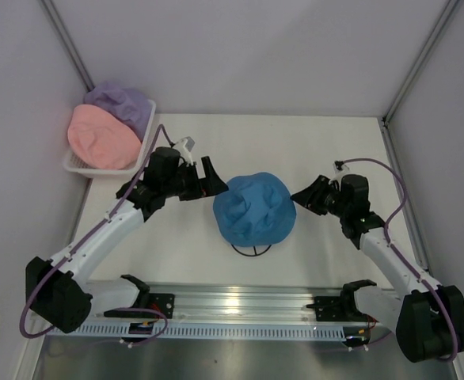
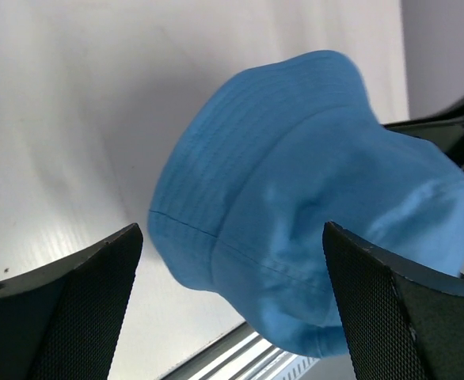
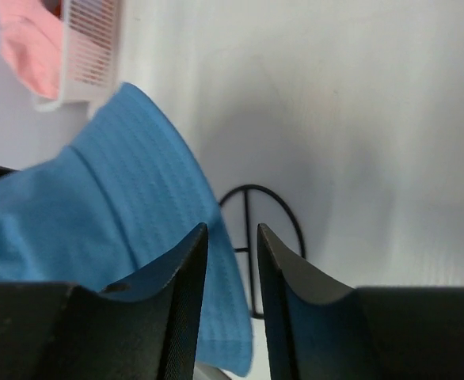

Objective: Stack the hats

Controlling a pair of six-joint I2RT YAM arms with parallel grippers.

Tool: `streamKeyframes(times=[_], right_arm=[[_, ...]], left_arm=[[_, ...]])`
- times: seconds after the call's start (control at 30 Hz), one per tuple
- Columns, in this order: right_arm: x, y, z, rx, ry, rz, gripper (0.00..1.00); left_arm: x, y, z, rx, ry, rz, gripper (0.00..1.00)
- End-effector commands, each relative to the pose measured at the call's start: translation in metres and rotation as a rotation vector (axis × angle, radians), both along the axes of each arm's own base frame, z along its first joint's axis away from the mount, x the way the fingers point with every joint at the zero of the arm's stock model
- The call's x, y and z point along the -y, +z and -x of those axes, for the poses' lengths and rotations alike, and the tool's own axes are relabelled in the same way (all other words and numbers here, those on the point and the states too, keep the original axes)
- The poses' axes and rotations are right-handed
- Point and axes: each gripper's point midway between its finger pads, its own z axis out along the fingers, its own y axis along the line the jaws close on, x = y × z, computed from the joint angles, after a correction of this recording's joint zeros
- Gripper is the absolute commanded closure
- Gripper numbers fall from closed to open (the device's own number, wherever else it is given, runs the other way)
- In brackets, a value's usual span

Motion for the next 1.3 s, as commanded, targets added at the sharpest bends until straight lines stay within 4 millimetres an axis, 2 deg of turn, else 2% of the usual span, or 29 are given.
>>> streamKeyframes(times=[0.0, 0.1, 0.13, 0.2, 0.33, 0.4, 0.43, 0.47, 0.5, 0.53, 0.57, 0.6, 0.67, 0.73, 0.77, 0.83, 0.87, 0.97, 1.0, 1.03, 1.07, 1.1, 1.2, 1.23, 1.27], right_arm=[[0.01, -0.016, 0.001, -0.015, -0.03, 0.148, 0.65], [0.015, -0.041, 0.008, -0.076, -0.016, 0.231, 0.66], [0.016, -0.045, 0.009, -0.088, -0.015, 0.234, 0.67], [0.014, -0.055, 0.013, -0.11, -0.003, 0.23, 0.69], [0.009, -0.056, 0.013, -0.113, 0.002, 0.199, 0.83], [0.011, -0.055, 0.01, -0.101, -0.013, 0.204, 0.85], [0.012, -0.054, 0.009, -0.102, -0.017, 0.209, 0.86], [0.015, -0.057, 0.008, -0.103, -0.021, 0.234, 0.83], [0.019, -0.059, 0.008, -0.115, -0.035, 0.258, 0.77], [0.026, -0.06, 0.009, -0.142, -0.052, 0.293, 0.69], [0.035, -0.062, 0.005, -0.151, -0.085, 0.333, 0.53], [0.043, -0.063, 0.004, -0.156, -0.099, 0.361, 0.42], [0.062, -0.059, -0.003, -0.183, -0.151, 0.354, 0.28], [0.067, -0.048, -0.009, -0.182, -0.148, 0.274, 0.25], [0.081, -0.037, -0.019, -0.168, -0.19, 0.243, 0.25], [0.084, -0.02, -0.028, -0.126, -0.184, 0.2, 0.25], [0.086, -0.002, -0.037, -0.082, -0.193, 0.197, 0.24], [0.087, 0.028, -0.045, 0.008, -0.2, 0.199, 0.23], [0.088, 0.044, -0.047, 0.052, -0.207, 0.203, 0.23], [0.09, 0.051, -0.048, 0.072, -0.218, 0.211, 0.23], [0.091, 0.055, -0.049, 0.087, -0.222, 0.218, 0.22], [0.093, 0.06, -0.049, 0.1, -0.23, 0.22, 0.22], [0.095, 0.068, -0.049, 0.131, -0.251, 0.218, 0.21], [0.096, 0.07, -0.05, 0.139, -0.26, 0.217, 0.21], [0.096, 0.071, -0.051, 0.146, -0.265, 0.215, 0.21]], left_arm=[[-0.014, -0.009, -0.014, -0.021, 0.097, -0.061, 0.02], [-0.025, -0.011, -0.021, -0.024, 0.135, -0.118, 0.01], [-0.026, 0.0, -0.026, -0.001, 0.142, -0.109, 0.0], [-0.031, 0.001, -0.028, 0.001, 0.15, -0.128, 0.0], [-0.05, 0.02, -0.044, 0.039, 0.215, -0.16, 0.0], [-0.062, 0.031, -0.05, 0.051, 0.252, -0.169, 0.0], [-0.077, 0.034, -0.056, 0.051, 0.299, -0.172, 0.01], [-0.084, 0.043, -0.06, 0.064, 0.32, -0.168, 0.0], [-0.093, 0.048, -0.063, 0.072, 0.345, -0.165, 0.0], [-0.114, 0.053, -0.069, 0.079, 0.408, -0.17, 0.01], [-0.125, 0.059, -0.072, 0.09, 0.44, -0.173, 0.01], [-0.148, 0.071, -0.08, 0.109, 0.511, -0.168, 0.01], [-0.175, 0.08, -0.09, 0.126, 0.591, -0.183, 0.0], [-0.212, 0.092, -0.101, 0.148, 0.707, -0.21, 0.01], [-0.227, 0.086, -0.109, 0.135, 0.739, -0.24, 0.0], [-0.252, 0.094, -0.121, 0.147, 0.811, -0.268, 0.01], [-0.265, 0.083, -0.13, 0.119, 0.851, -0.311, 0.0], [-0.292, 0.076, -0.145, 0.104, 0.895, -0.344, 0.01], [-0.312, 0.064, -0.155, 0.079, 0.92, -0.34, 0.03], [-0.322, 0.056, -0.159, 0.057, 0.922, -0.324, 0.07], [-0.323, 0.055, -0.167, 0.058, 0.883, -0.278, 0.17], [-0.343, 0.042, -0.173, 0.033, 0.894, -0.26, 0.18], [-0.364, 0.031, -0.185, 0.037, 0.898, -0.225, 0.17], [-0.37, 0.016, -0.19, 0.009, 0.902, -0.231, 0.17], [-0.374, 0.019, -0.196, 0.019, 0.9, -0.242, 0.17]])
